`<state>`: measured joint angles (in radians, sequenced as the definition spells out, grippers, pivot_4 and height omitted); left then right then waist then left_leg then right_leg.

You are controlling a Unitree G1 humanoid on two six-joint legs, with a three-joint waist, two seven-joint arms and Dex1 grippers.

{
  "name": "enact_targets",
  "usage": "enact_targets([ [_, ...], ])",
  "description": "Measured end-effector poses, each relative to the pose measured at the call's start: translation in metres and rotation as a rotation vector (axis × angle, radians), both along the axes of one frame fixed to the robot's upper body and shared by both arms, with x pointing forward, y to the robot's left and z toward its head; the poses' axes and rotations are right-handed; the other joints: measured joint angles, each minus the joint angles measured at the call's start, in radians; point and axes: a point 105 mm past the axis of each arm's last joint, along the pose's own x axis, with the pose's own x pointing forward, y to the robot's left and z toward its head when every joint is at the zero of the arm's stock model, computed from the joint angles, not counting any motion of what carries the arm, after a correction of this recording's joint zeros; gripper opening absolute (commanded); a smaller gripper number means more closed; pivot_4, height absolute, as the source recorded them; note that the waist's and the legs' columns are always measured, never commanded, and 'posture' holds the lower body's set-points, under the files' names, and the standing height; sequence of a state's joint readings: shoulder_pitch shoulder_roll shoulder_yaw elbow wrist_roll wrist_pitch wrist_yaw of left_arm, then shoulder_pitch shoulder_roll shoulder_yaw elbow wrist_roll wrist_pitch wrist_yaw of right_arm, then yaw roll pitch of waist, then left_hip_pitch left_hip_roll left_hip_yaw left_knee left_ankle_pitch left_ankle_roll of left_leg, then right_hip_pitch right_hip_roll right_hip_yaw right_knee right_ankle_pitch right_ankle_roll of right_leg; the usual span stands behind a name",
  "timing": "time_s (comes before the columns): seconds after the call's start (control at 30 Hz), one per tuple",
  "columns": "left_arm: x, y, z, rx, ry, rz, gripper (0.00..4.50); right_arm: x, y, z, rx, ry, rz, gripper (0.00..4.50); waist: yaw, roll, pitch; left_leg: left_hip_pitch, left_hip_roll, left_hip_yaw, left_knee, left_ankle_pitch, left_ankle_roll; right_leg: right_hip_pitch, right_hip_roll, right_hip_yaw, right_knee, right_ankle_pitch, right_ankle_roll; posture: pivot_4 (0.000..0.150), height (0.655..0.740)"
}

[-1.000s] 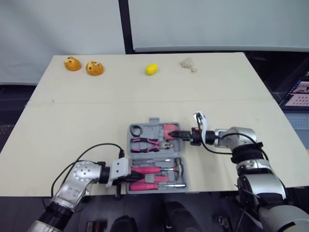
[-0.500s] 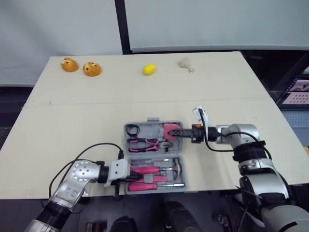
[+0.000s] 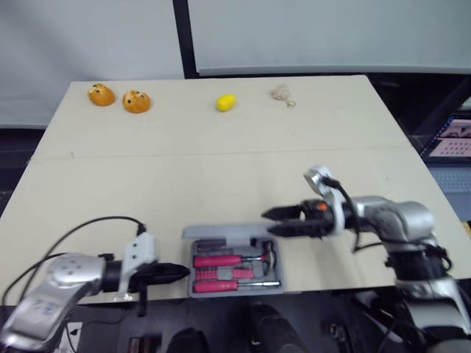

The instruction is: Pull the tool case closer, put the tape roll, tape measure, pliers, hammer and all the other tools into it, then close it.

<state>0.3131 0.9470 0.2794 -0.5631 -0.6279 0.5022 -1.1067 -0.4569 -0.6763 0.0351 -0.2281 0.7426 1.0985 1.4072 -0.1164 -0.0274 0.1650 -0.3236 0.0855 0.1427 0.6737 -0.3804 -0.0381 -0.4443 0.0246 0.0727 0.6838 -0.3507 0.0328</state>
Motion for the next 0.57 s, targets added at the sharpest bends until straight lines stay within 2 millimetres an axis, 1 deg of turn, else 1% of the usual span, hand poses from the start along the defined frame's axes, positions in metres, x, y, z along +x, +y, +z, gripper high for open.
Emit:
enact_targets([
  [0.03,-0.004,0.003,0.007,0.002,0.007,-0.001,1.85,-0.006,-0.001,0.0,-0.013,-0.016,0.018,4.5,0.001,0.0,0.0,0.001,0.0,0.0,0.0,0.0,0.0,0.001,0.0,0.0,-0.002,0.0,0.0,0.15,0.74],
  [0.07,-0.01,0.009,0.019,0.012,0.005,0.007,2.35,-0.013,0.0,-0.002,-0.042,-0.092,0.032,4.5,0.003,0.0,0.001,0.0,-0.001,-0.001,0.0,0.0,0.0,0.001,0.0,0.0,-0.002,0.0,0.0,0.15,0.74],
  [0.1,-0.013,0.014,0.026,0.033,-0.004,0.016,2.82,-0.017,-0.001,-0.004,-0.075,-0.147,0.035,4.5,0.004,-0.001,0.001,0.0,-0.001,-0.001,0.0,0.0,0.0,0.001,0.0,-0.001,-0.002,0.001,0.001,0.15,0.74],
  [0.17,-0.021,0.031,0.036,0.098,-0.025,0.049,3.82,-0.018,-0.013,-0.009,-0.166,-0.263,-0.004,4.5,0.005,0.0,0.004,0.0,-0.003,-0.001,0.0,0.0,0.0,0.002,-0.001,-0.001,-0.003,0.001,0.002,0.15,0.74],
  [0.2,-0.024,0.041,0.04,0.143,-0.037,0.071,4.29,-0.016,-0.024,-0.005,-0.211,-0.321,-0.042,4.5,0.006,0.0,0.004,0.0,-0.003,-0.001,0.0,0.0,0.001,0.002,-0.001,0.0,-0.004,0.001,0.002,0.15,0.74],
  [0.23,-0.025,0.051,0.043,0.18,-0.056,0.093,4.44,-0.012,-0.036,0.003,-0.251,-0.381,-0.084,4.5,0.007,0.0,0.005,0.0,-0.004,0.0,0.0,0.0,0.001,0.002,-0.002,0.0,-0.005,0.002,0.002,0.15,0.74],
  [0.27,-0.024,0.058,0.046,0.209,-0.076,0.109,4.44,-0.011,-0.047,0.011,-0.281,-0.437,-0.111,4.5,0.008,0.001,0.006,0.0,-0.004,0.0,0.0,0.0,0.001,0.002,-0.002,0.0,-0.006,0.002,0.003,0.15,0.74],
  [0.3,-0.023,0.066,0.049,0.25,-0.109,0.129,4.44,-0.011,-0.062,0.022,-0.342,-0.507,-0.139,4.5,0.011,0.001,0.006,0.0,-0.004,0.0,0.0,0.0,0.001,0.003,-0.001,0.0,-0.007,0.002,0.003,0.15,0.74],
  [0.33,-0.022,0.073,0.051,0.275,-0.13,0.149,4.44,-0.011,-0.073,0.031,-0.389,-0.565,-0.161,4.5,0.014,0.0,0.006,0.003,-0.004,0.0,-0.003,0.0,0.001,0.005,-0.001,0.0,-0.009,0.001,0.002,0.15,0.74],
  [0.37,-0.02,0.076,0.052,0.294,-0.152,0.154,4.44,-0.012,-0.08,0.036,-0.423,-0.612,-0.168,4.5,0.017,-0.002,0.006,0.005,-0.004,0.0,-0.006,0.0,0.001,0.007,-0.001,0.0,-0.011,0.001,0.002,0.15,0.74],
  [0.47,-0.01,0.077,0.06,0.285,-0.217,0.167,4.44,-0.015,-0.092,0.032,-0.483,-0.636,-0.16,4.5,0.025,-0.006,0.008,0.005,-0.004,0.0,-0.008,0.0,0.002,0.008,0.0,0.0,-0.014,0.002,0.002,0.15,0.74],
  [0.57,-0.003,0.071,0.063,0.273,-0.253,0.145,4.44,-0.014,-0.095,0.032,-0.487,-0.668,-0.16,4.5,0.029,-0.005,0.008,0.004,-0.004,0.002,-0.008,-0.001,0.003,0.008,-0.001,0.002,-0.016,0.002,0.004,0.15,0.74],
])
